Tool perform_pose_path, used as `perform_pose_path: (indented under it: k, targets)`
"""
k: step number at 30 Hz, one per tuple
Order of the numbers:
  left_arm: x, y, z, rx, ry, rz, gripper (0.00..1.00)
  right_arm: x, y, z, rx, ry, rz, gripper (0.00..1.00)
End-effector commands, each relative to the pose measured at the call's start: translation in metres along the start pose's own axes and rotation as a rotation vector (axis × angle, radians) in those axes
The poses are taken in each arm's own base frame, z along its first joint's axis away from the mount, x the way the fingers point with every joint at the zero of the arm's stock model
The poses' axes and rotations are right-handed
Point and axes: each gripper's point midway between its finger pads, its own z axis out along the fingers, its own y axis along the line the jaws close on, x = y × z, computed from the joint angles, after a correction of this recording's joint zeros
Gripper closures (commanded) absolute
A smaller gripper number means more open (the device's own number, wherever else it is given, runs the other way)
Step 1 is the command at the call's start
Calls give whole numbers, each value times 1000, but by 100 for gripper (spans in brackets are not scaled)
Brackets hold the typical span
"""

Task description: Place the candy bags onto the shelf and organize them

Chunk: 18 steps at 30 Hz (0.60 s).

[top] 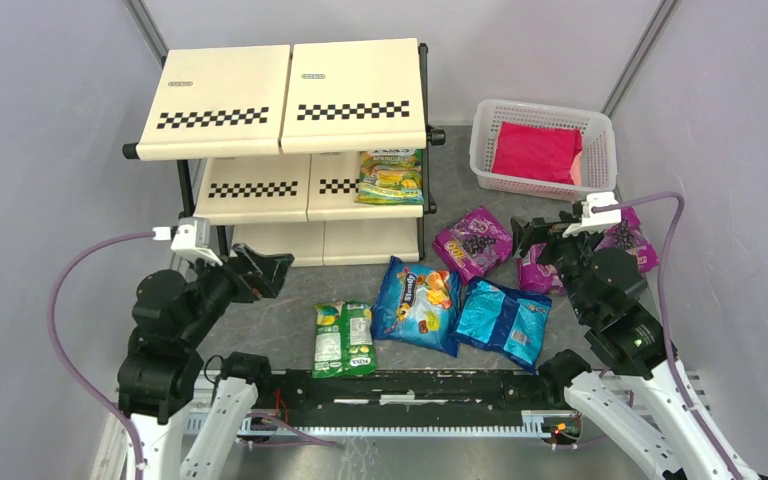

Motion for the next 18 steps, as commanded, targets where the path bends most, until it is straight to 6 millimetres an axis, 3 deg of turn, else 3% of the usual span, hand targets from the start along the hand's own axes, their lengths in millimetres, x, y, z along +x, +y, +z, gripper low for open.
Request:
perform_pose_path:
  k: [1,6,11,18]
  targets:
    - [36,4,6,9,119,-82,0,-1,11,6,-48,-29,31,2]
    - [88,16,24,-5,278,-228,0,7,30,10,-143,-43,60,2]
    - [147,6,48,121,471,-457,0,13,51,11,-257,-85,104,2]
    - [169,41,60,-35,431,-465,0,47,75,26,-348,65,84,2]
